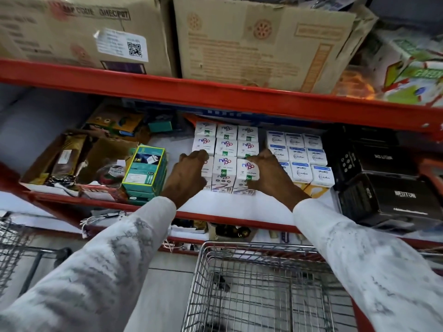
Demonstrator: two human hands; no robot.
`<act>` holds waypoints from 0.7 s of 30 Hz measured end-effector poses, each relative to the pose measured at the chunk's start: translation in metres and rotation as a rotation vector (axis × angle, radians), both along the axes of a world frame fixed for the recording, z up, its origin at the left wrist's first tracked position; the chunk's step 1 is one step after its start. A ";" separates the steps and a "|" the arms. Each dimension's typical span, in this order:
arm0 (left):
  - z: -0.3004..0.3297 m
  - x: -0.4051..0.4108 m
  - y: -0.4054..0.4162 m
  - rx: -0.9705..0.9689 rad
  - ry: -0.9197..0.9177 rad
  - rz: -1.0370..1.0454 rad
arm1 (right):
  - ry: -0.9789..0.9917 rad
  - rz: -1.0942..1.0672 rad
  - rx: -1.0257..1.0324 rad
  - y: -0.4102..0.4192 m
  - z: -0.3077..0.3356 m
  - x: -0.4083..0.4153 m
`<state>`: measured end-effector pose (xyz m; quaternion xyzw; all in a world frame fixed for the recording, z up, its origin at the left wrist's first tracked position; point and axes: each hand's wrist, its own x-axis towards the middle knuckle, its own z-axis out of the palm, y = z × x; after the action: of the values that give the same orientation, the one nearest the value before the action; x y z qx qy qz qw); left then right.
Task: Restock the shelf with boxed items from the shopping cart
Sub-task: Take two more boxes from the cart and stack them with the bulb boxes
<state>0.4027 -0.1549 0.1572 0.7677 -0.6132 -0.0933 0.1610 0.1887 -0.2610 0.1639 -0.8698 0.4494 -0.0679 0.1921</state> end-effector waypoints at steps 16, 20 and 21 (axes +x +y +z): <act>-0.032 -0.009 0.034 -0.105 1.447 0.663 | -0.934 -0.950 0.906 0.072 -0.029 0.006; -0.031 -0.014 0.023 -0.143 1.523 0.608 | -1.018 -1.000 0.850 0.057 -0.027 0.018; -0.032 -0.016 0.021 -0.152 1.525 0.617 | -1.038 -1.012 0.836 0.055 -0.027 0.021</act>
<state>0.3872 -0.1336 0.1255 0.6146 -0.1020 -0.4985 0.6028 0.2094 -0.2060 0.1366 -0.2782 0.6284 -0.3658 0.6276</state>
